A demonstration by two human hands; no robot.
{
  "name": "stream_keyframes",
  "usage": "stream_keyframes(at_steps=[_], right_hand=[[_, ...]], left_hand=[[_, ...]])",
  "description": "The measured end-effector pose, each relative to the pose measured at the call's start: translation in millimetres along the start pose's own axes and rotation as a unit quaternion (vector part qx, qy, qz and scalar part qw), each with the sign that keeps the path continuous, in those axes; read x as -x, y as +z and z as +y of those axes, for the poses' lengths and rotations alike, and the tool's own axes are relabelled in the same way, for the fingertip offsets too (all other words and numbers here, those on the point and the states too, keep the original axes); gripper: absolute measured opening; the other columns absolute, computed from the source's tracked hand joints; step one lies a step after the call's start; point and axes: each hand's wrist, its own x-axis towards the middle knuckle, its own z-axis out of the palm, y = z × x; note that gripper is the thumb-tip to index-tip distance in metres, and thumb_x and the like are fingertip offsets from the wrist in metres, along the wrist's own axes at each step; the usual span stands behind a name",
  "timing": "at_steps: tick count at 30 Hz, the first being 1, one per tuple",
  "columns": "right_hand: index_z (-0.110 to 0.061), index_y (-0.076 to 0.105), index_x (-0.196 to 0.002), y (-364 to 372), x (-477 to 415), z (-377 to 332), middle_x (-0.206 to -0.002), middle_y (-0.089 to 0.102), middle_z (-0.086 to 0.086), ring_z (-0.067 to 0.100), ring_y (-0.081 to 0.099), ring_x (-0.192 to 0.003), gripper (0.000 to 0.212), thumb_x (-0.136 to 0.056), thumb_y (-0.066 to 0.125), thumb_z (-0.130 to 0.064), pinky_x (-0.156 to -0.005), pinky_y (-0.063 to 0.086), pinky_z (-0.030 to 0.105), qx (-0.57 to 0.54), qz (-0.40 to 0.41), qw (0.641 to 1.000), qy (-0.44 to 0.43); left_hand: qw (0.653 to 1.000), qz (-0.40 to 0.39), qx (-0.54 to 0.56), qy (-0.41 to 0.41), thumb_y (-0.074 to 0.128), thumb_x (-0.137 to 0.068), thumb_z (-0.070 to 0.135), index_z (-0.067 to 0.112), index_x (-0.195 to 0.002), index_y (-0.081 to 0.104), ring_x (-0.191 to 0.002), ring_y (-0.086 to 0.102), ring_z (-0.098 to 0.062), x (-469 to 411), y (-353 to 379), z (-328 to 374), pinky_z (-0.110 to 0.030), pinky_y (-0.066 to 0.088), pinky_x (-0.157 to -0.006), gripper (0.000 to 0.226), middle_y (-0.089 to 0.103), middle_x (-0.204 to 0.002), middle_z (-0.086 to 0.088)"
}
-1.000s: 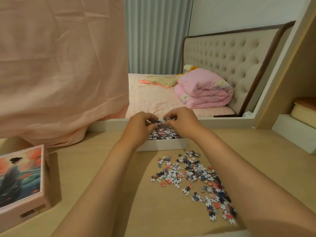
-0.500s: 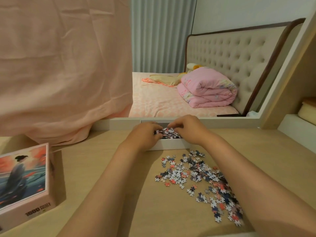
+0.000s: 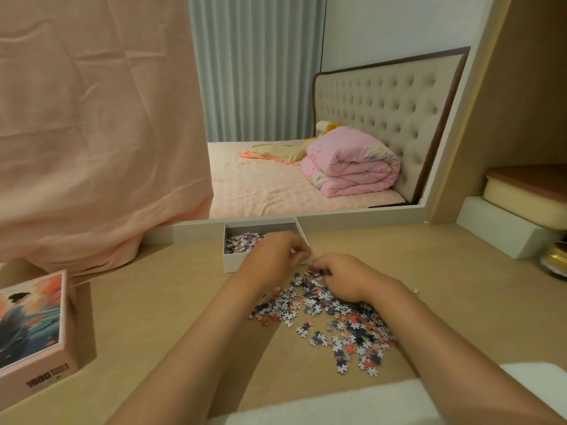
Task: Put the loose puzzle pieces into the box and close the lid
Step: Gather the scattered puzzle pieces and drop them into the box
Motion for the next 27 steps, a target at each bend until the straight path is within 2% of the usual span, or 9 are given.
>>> stream_keyframes(at_steps=[3,6,9,11,12,14,18,23,27], right_hand=[[-0.033,0.069,-0.122,-9,14,4,-0.12,0.07,-0.002,0.012,0.067,-0.085,0.048,-0.094,0.044,-0.004,-0.076,0.058,0.032,-0.056,0.011,0.998,0.0],[-0.03,0.067,-0.127,-23,25,12,-0.123,0.068,-0.001,-0.004,0.057,-0.059,0.042,-0.098,0.045,-0.007,-0.051,0.044,0.015,-0.111,0.042,0.993,0.008],[-0.03,0.066,-0.128,-34,35,33,-0.131,0.063,0.001,-0.001,0.055,-0.068,0.039,-0.1,0.044,-0.013,-0.06,0.041,0.015,-0.091,0.095,0.991,0.031],[-0.028,0.058,-0.136,-34,42,47,-0.143,0.054,0.002,0.011,0.06,-0.108,0.038,-0.101,0.045,-0.022,-0.089,0.046,0.023,-0.05,0.101,0.992,0.053],[-0.027,0.051,-0.143,-31,45,55,-0.152,0.045,0.003,0.019,0.048,-0.131,0.041,-0.102,0.045,-0.03,-0.106,0.04,0.031,-0.015,0.085,0.993,0.076],[-0.026,0.03,-0.154,-22,52,68,-0.164,0.018,0.007,0.029,0.016,-0.15,0.057,-0.102,0.036,-0.049,-0.12,0.019,0.044,0.056,0.034,0.988,0.141],[-0.028,0.008,-0.159,-3,63,77,-0.166,-0.007,0.01,0.033,-0.009,-0.152,0.069,-0.1,0.018,-0.062,-0.122,0.002,0.052,0.057,-0.019,0.979,0.195],[-0.019,0.013,-0.159,3,66,66,-0.166,-0.003,0.009,0.025,-0.006,-0.153,0.06,-0.106,0.023,-0.046,-0.123,-0.001,0.045,0.004,-0.006,0.992,0.129],[-0.019,0.025,-0.156,4,64,55,-0.165,0.015,0.003,0.021,0.011,-0.152,0.051,-0.107,0.032,-0.032,-0.123,0.011,0.04,-0.046,-0.016,0.997,0.051]], left_hand=[[0.999,-0.044,-0.022,-0.006,0.065,-0.091,0.026,0.028,-0.095,0.073,-0.08,0.063,-0.008,7,12,9,-0.03,0.053,-0.075,0.009,0.072,-0.093,0.011],[0.997,-0.064,-0.024,-0.024,0.065,-0.09,0.027,0.029,-0.103,0.066,-0.085,0.062,-0.007,13,19,9,-0.032,0.055,-0.078,0.013,0.068,-0.098,0.013],[0.997,-0.071,-0.028,-0.009,0.06,-0.092,0.04,0.028,-0.11,0.064,-0.097,0.059,-0.01,13,23,13,-0.031,0.052,-0.086,0.022,0.061,-0.11,0.009],[0.997,-0.071,-0.036,0.012,0.054,-0.092,0.052,0.029,-0.12,0.062,-0.113,0.053,-0.012,12,26,25,-0.033,0.045,-0.097,0.037,0.056,-0.124,0.006],[0.995,-0.087,-0.042,0.02,0.053,-0.09,0.058,0.03,-0.128,0.058,-0.124,0.046,-0.014,11,29,33,-0.035,0.04,-0.105,0.047,0.051,-0.134,0.004],[0.983,-0.173,-0.054,0.018,0.051,-0.084,0.071,0.036,-0.145,0.039,-0.144,0.022,-0.016,13,37,49,-0.041,0.024,-0.116,0.072,0.029,-0.156,0.005],[0.939,-0.314,-0.138,0.018,0.044,-0.076,0.084,0.042,-0.153,0.001,-0.149,-0.013,-0.017,21,57,69,-0.051,0.0,-0.12,0.098,-0.011,-0.163,0.008],[0.944,-0.286,-0.16,0.036,0.043,-0.08,0.081,0.036,-0.155,0.01,-0.15,0.001,-0.02,25,60,60,-0.047,0.006,-0.121,0.094,0.004,-0.164,0.006],[0.961,-0.246,-0.128,0.018,0.048,-0.081,0.077,0.034,-0.154,0.015,-0.148,0.012,-0.018,29,48,51,-0.049,0.018,-0.119,0.091,0.016,-0.162,0.005]])
